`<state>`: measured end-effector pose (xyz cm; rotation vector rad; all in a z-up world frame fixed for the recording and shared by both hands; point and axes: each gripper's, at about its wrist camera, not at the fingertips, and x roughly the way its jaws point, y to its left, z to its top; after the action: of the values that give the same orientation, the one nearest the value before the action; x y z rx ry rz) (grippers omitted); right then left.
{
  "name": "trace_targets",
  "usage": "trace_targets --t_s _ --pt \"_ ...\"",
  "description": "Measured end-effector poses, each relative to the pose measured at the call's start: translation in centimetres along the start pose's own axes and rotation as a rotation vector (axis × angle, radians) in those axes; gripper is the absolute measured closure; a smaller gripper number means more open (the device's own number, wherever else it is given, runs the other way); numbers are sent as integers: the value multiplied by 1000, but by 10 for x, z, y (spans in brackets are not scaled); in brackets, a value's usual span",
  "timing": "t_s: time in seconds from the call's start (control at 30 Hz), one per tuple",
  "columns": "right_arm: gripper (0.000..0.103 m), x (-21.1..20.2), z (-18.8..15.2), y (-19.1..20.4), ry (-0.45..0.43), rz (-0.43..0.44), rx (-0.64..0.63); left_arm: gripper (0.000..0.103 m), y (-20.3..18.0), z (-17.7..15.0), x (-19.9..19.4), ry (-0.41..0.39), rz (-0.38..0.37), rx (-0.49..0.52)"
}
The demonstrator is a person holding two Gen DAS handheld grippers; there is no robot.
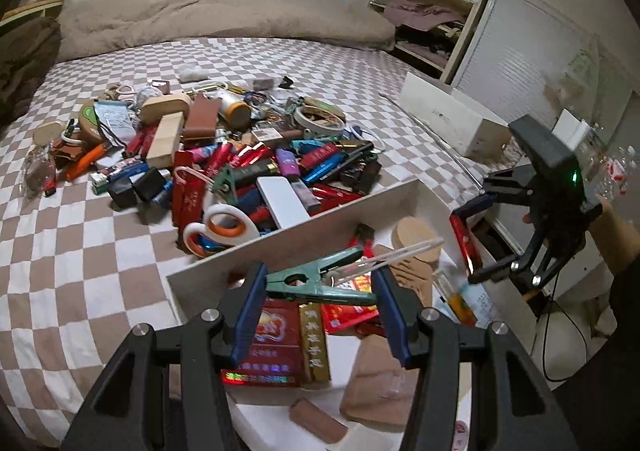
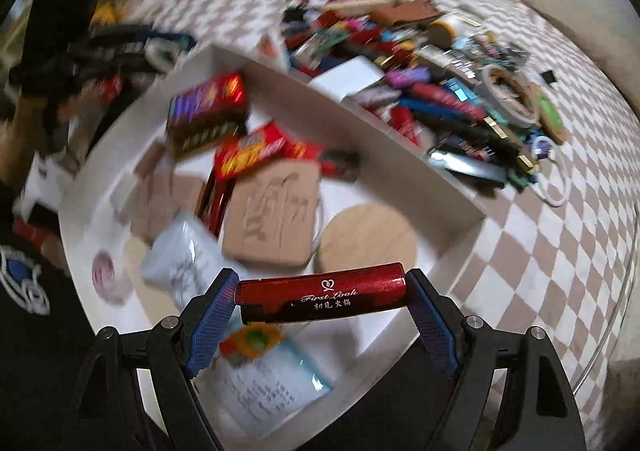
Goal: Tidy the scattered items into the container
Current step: 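Lower the red lighter into the white box and open right tool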
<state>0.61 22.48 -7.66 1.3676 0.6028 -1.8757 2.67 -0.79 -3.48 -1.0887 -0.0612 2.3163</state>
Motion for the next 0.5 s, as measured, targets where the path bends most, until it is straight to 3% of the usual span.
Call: trace_targets --t_s 0.37,0.5 --pt "19 25 -27 39 260 -24 -258 50 -12 -5 12 45 -33 30" --pt "19 26 -31 44 282 -24 -295 50 -18 -7 15 63 -35 52"
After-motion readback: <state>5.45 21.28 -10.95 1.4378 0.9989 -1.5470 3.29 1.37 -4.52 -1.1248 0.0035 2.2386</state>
